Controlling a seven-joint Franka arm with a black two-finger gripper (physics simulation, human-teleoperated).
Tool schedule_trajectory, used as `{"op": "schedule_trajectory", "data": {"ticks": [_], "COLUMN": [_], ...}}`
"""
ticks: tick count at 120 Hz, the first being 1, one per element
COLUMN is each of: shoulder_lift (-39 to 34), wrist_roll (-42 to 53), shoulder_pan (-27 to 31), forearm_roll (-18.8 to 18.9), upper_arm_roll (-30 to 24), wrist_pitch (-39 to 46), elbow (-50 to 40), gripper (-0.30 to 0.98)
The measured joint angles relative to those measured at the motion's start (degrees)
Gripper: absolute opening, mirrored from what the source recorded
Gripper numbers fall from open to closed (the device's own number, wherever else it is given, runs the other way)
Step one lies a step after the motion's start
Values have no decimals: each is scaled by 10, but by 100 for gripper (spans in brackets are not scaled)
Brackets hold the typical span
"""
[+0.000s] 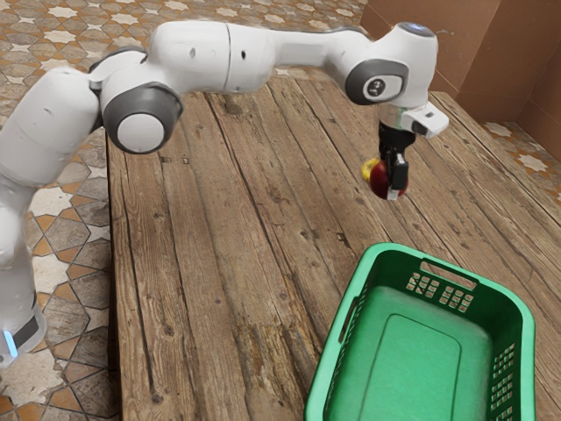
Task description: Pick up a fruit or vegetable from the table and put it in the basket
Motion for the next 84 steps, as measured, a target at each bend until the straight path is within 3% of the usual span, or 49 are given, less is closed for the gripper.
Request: {"op": "schedule_trajectory", "data": {"ticks": [28, 48, 84], "shoulder_lift": [11, 42, 75], "wrist_roll": [1, 2, 5], "shoulder_pan": [-93, -104, -122], "forearm_roll": [0, 1, 3], "upper_arm_roll": [-6, -49, -81], "wrist_pitch": [55, 121, 232], "elbow": [3, 6, 7], "gripper": [48, 48, 48]}}
